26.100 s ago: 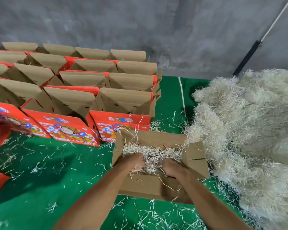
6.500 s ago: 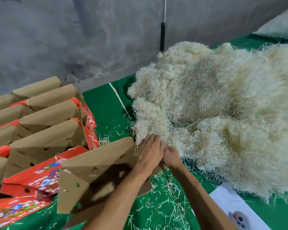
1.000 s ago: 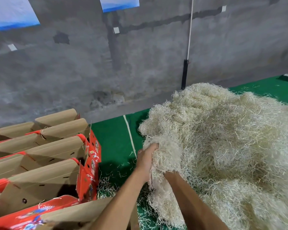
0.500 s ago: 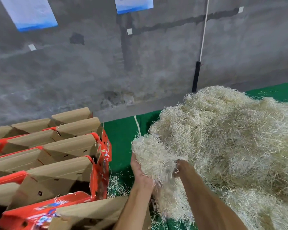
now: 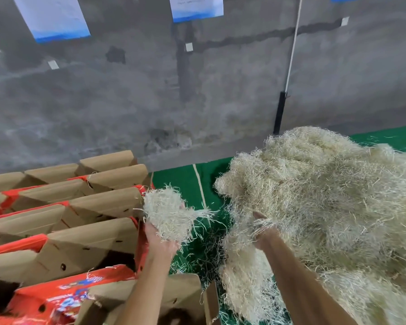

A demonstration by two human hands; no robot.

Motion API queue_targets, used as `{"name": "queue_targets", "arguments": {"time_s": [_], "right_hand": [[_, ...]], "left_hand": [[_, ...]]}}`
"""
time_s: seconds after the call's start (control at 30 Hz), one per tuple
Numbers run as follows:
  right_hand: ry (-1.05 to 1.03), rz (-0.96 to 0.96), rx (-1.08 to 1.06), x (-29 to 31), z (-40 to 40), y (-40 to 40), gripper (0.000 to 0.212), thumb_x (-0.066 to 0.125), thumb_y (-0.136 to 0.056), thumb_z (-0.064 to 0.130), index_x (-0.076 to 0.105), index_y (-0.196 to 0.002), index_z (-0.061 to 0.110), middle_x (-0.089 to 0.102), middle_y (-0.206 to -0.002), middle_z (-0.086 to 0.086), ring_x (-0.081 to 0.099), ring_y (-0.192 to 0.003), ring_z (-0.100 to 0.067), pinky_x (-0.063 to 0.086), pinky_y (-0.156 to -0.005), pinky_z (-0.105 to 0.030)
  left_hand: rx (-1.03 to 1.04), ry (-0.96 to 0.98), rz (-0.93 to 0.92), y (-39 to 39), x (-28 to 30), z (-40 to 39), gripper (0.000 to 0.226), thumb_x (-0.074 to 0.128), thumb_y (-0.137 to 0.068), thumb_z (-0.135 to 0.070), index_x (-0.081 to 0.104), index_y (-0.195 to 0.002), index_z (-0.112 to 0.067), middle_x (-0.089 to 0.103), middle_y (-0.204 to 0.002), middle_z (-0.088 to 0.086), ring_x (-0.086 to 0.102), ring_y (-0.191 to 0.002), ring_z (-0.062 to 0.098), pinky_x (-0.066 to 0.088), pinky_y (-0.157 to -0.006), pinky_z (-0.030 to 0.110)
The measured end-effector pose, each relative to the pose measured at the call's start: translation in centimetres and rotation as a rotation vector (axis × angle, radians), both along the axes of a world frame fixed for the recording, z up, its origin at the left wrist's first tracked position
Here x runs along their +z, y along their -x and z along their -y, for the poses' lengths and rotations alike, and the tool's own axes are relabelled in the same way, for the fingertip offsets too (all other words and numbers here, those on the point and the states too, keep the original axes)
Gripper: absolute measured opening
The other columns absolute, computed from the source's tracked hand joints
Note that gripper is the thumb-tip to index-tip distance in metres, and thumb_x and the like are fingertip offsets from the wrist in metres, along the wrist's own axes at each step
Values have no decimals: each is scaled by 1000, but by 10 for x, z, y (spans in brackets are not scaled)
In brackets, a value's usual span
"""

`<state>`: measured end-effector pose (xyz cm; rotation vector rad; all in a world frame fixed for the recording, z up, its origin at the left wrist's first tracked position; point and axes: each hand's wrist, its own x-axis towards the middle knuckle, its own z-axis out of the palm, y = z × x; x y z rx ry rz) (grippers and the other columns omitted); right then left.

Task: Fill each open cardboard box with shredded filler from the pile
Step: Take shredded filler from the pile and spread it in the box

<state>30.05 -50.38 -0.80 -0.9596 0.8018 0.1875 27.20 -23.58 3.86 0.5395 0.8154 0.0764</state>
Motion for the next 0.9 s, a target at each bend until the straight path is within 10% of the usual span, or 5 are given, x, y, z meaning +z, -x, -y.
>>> {"name": "queue_targets", "arguments": {"time_s": [0.3, 0.4, 0.57, 0.73, 0.9], "right_hand": [[708, 174, 269, 62, -53, 16, 65, 64, -92, 4, 34, -150, 3, 50, -142, -19, 55, -123, -33, 48, -103, -43], [590, 397, 417, 106, -94, 52, 50, 68, -89, 47, 60, -125, 13, 67, -116, -5, 66, -101, -20, 50, -102, -44], [829, 550, 506, 127, -184, 120, 118, 48, -70, 93, 37, -145, 2, 62, -108, 1, 63, -87, -3, 58, -73, -30], [860, 500, 307, 75, -218, 194, 79, 53, -83, 76, 54, -116, 4, 65, -80, -6, 61, -62, -5, 50, -59, -27], [849, 319, 398, 6, -269, 247, 54, 48, -91, 67, 53, -93, 14, 63, -85, 2, 61, -78, -11, 51, -76, -36]], "left_hand": [[-270, -283, 136, 15, 21, -11, 78, 69, -70, -69, 56, -134, -27, 59, -134, 6, 60, -121, 27, 48, -97, 57], [-354, -329, 293, 37, 40, -10, 65, 67, -70, -74, 66, -120, -33, 72, -114, 5, 72, -99, 25, 57, -84, 47], [-471, -656, 426, 95, 51, -7, 59, 45, -79, -83, 39, -133, -58, 47, -140, -23, 46, -113, -17, 35, -96, 22], [-771, -952, 156, 175, 4, -49, 115, 34, -63, -101, 37, -151, -26, 35, -156, -7, 37, -139, 11, 25, -119, 38], [-600, -1105, 19, 228, -62, -86, 98, 34, -72, -95, 69, -106, -9, 72, -91, 2, 69, -85, 6, 47, -74, 10]]}}
